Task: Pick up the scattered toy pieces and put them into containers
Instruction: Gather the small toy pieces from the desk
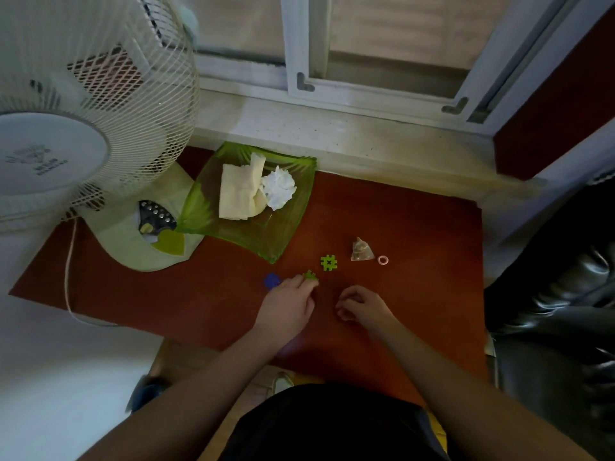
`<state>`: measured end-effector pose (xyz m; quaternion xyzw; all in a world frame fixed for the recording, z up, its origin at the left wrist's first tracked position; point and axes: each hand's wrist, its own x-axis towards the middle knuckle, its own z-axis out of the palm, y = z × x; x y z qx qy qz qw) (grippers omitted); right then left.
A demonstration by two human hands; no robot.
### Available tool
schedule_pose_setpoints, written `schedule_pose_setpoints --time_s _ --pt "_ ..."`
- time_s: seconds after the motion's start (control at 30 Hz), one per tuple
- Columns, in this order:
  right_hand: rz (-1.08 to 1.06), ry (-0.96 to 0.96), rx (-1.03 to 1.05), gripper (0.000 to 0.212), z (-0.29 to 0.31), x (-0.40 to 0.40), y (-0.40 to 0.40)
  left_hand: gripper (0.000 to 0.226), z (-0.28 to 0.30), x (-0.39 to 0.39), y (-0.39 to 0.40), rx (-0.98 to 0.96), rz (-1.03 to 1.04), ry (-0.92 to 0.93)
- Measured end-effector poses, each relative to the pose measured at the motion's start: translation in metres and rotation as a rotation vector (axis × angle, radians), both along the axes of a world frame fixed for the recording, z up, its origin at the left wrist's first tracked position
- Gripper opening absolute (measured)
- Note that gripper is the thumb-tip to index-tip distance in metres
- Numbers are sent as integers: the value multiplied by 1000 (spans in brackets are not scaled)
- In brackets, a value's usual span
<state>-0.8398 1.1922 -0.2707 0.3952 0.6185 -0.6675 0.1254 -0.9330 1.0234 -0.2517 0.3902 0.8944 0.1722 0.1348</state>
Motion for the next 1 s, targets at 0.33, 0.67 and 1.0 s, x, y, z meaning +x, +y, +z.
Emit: schedule_pose_setpoints --time_s 0.33,0.67,1.0 --pt "-378 -170 -339 16 12 16 23 43 -5 -29 121 -5 -180 33" --pt "-600 16 -571 33 18 23 48 29 -27 -47 161 -215 -292 35" --pt "-654 27 -577 37 18 44 71 35 -21 -33 177 -148 -278 -140"
